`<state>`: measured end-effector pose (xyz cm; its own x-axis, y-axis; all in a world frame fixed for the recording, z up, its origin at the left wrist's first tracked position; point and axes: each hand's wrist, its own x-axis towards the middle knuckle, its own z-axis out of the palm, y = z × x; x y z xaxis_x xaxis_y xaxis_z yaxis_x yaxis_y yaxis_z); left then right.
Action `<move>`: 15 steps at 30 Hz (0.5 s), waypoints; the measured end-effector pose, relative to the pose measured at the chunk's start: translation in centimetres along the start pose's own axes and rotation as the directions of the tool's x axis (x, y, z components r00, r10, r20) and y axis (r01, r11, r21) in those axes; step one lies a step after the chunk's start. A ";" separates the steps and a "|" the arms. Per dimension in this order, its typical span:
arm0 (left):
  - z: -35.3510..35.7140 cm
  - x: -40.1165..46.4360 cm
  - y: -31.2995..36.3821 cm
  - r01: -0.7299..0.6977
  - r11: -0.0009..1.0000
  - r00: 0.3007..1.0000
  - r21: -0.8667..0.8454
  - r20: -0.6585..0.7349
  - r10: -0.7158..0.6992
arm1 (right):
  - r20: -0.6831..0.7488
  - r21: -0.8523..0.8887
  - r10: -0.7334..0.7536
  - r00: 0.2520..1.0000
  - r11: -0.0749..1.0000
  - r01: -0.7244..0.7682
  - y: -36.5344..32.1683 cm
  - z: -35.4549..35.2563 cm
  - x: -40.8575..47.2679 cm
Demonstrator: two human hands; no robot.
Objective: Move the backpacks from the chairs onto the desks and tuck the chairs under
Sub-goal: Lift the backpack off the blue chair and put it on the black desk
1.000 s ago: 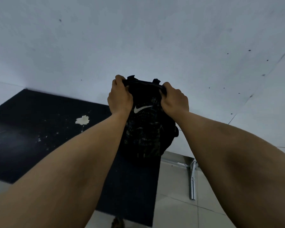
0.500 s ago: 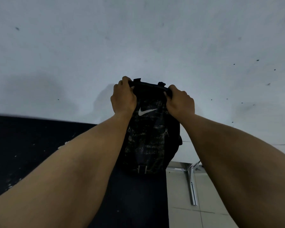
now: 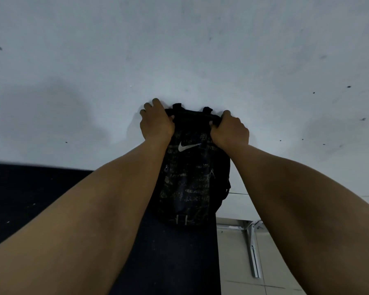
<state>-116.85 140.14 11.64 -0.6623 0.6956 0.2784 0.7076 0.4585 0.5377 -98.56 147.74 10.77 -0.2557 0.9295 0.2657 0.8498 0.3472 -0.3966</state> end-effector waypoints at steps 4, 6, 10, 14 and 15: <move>0.1 -0.2 0.2 0.095 0.994 0.983 0.053 0.150 -0.102 | 0.072 0.021 0.034 0.997 0.999 -0.036 -0.5 0.0 0.1; -0.2 -0.5 0.5 0.110 0.993 0.975 0.049 0.188 -0.118 | 0.108 0.049 0.044 0.993 0.998 -0.050 -0.6 -0.3 0.0; -1.3 -1.8 1.2 0.086 0.994 0.969 0.061 0.229 -0.098 | 0.135 0.024 0.049 0.990 0.998 -0.052 -1.1 -1.2 -1.0; -2.2 -3.8 1.5 0.032 0.995 0.957 0.092 0.285 -0.058 | 0.146 0.010 0.044 0.988 0.999 -0.046 -1.6 -2.4 -2.7; -2.4 -4.3 1.5 0.016 0.995 0.954 0.097 0.297 -0.044 | 0.132 0.005 0.034 0.991 0.999 -0.035 -1.7 -2.6 -3.2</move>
<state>-113.54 136.45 13.17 -0.5899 0.8075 0.0056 0.7177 0.5210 0.4620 -97.92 143.84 12.88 -0.2851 0.9492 0.1331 0.8560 0.3146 -0.4101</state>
